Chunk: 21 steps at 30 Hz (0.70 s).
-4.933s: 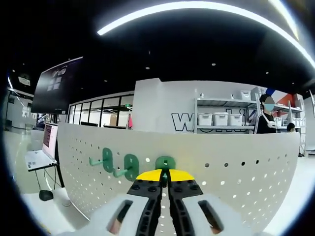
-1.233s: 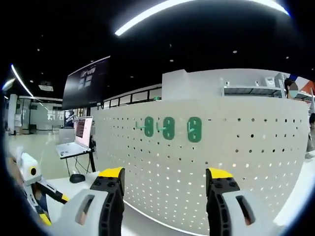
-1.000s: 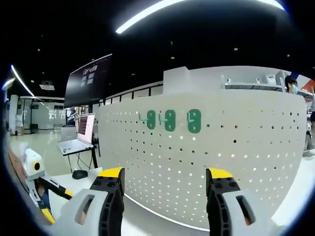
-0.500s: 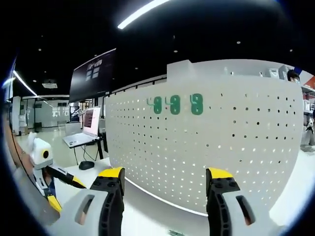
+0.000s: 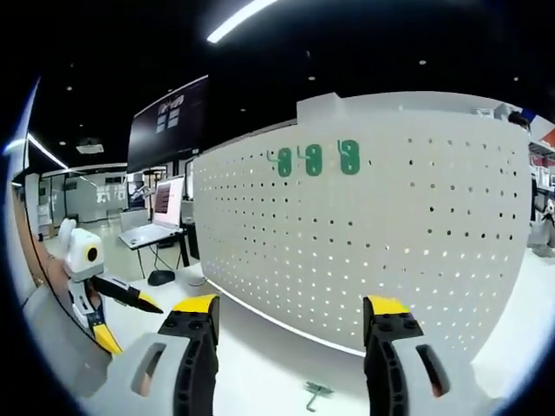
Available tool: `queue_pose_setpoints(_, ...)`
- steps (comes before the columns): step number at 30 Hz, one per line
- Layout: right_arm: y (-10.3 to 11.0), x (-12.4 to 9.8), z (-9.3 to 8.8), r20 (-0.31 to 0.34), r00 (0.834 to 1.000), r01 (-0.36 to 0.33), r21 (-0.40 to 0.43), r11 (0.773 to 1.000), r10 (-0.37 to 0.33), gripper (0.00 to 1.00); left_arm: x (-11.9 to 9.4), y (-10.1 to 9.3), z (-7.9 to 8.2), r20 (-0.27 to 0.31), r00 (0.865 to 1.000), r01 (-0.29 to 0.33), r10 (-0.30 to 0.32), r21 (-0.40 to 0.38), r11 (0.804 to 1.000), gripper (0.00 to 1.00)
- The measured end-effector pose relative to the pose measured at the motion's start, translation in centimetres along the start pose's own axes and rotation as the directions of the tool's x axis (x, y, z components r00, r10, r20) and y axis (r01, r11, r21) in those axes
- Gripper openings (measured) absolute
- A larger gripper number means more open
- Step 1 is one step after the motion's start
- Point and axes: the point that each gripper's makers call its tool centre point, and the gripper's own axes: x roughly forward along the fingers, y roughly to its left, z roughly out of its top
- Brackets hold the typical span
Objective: Insert the hook assembly into the mounting plate slot until the hook locks in place.
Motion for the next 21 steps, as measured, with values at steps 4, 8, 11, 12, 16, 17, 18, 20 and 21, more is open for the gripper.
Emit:
queue_pose_setpoints(4, 0.1, -0.5, -0.8, -0.019, 1.0, -0.007, 0.005, 1.0, 0.007, 0.66, 0.0, 0.0, -0.1, -0.003, 1.0, 0.001, -0.001, -0.002, 1.0, 0.8)
queue_pose_setpoints(8, 0.1, -1.0, -1.5, -0.037, 0.999, -0.009, 0.013, 1.0, 0.009, 0.66, 0.0, 0.0, -0.1, -0.003, 1.0, 0.001, -0.001, -0.002, 1.0, 0.8)
queue_pose_setpoints(11, 0.1, -1.3, -2.0, -0.048, 0.999, -0.012, 0.014, 1.0, 0.013, 0.66, 0.0, 0.1, 0.0, 0.0, 1.0, -0.001, 0.001, 0.002, 1.0, 0.8)
queue_pose_setpoints(12, 0.2, -1.4, -2.1, -0.051, 0.999, -0.013, 0.015, 1.0, 0.014, 0.66, -0.1, 0.1, 0.1, 0.003, 1.0, -0.001, 0.001, 0.002, 1.0, 0.8)
queue_pose_setpoints(16, 0.4, -1.8, -2.7, -0.066, 0.998, -0.017, 0.013, 1.0, 0.018, 0.66, -0.1, 0.0, 0.0, -0.003, 1.0, 0.0, 0.0, 0.002, 1.0, 0.8)
queue_pose_setpoints(17, 0.5, -1.9, -2.8, -0.07, 0.997, -0.019, 0.012, 1.0, 0.02, 0.66, 0.0, 0.0, 0.0, -0.002, 1.0, 0.0, 0.0, 0.002, 1.0, 0.8)
queue_pose_setpoints(18, 0.5, -2.0, -3.0, -0.076, 0.997, -0.021, 0.01, 1.0, 0.021, 0.66, -0.1, 0.0, 0.0, -0.002, 1.0, 0.0, 0.0, 0.002, 1.0, 0.8)
queue_pose_setpoints(20, 0.5, -2.3, -3.4, -0.083, 0.996, -0.019, 0.015, 1.0, 0.02, 0.66, -0.1, 0.1, 0.0, -0.003, 1.0, -0.001, 0.001, 0.001, 1.0, 0.8)
queue_pose_setpoints(21, 0.5, -2.3, -3.5, -0.086, 0.996, -0.019, 0.015, 1.0, 0.02, 0.66, -0.1, 0.1, 0.0, -0.003, 1.0, -0.001, 0.001, 0.0, 1.0, 0.8)
